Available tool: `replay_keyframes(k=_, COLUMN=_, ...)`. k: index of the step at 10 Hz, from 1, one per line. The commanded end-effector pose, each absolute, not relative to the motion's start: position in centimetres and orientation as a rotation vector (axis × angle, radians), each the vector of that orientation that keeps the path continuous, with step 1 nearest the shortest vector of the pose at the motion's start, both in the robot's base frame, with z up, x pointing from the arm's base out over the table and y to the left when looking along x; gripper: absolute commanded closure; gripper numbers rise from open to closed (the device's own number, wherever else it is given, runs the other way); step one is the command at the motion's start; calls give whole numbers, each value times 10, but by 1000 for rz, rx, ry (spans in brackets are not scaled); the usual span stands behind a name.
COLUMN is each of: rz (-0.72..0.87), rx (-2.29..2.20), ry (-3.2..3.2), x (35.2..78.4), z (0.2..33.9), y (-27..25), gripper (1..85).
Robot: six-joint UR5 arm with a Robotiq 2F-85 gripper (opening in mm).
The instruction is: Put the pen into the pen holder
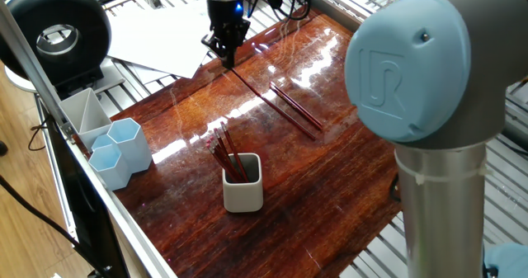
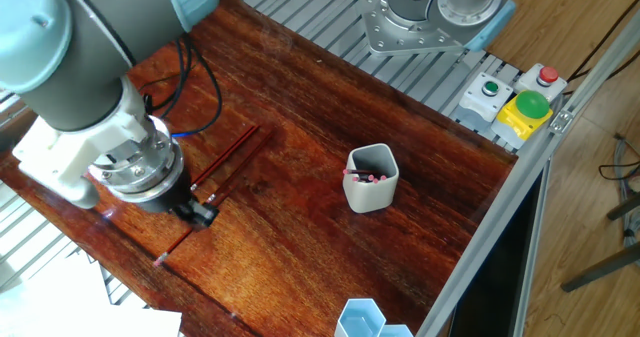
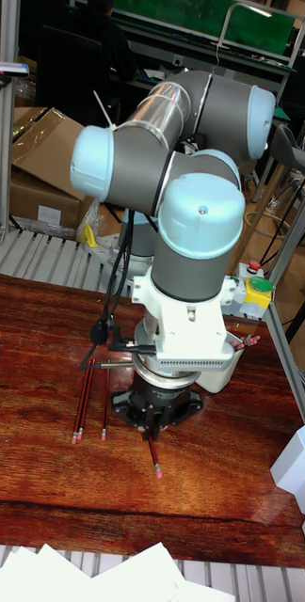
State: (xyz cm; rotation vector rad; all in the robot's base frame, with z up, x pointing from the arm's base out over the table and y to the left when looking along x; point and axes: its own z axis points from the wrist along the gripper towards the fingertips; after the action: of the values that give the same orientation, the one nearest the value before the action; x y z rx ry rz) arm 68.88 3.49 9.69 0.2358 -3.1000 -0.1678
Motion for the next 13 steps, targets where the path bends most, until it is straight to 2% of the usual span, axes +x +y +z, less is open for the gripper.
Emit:
replay_keyframes(k=1, rz=-167, rx=257, ry=-3238, x=724, z=100, y=35, gripper=847)
replay_keyframes(k=2, rz=-142, rx=256, ry=-3235, x=724, z=99, y=31, gripper=847)
replay_keyframes(k=3, rz=-117, rx=246, ry=-3192, x=711, z=125, y=30, gripper=847)
replay_keyframes(k=5, rz=-134, rx=218, ry=-3128, x=690, z=197, y=45, gripper=847)
replay_keyframes(k=7, rz=-178, rx=157, ry=-3086, x=668, z=283, y=71, gripper=847)
replay_keyframes(k=8, rz=-268, rx=129, ry=-3106, x=656, z=299, y=91, gripper=847)
replay_keyframes(k=10, rz=-225, rx=97, ry=-3114, x=635, z=288, y=89, gripper=847)
replay_keyframes(k=11, rz=-292, rx=97, ry=-3159, x=646, z=275, y=102, gripper=847)
replay_keyframes(k=13, rz=-446, rx=119, ry=-3304, x=688, z=219, y=125, gripper=847)
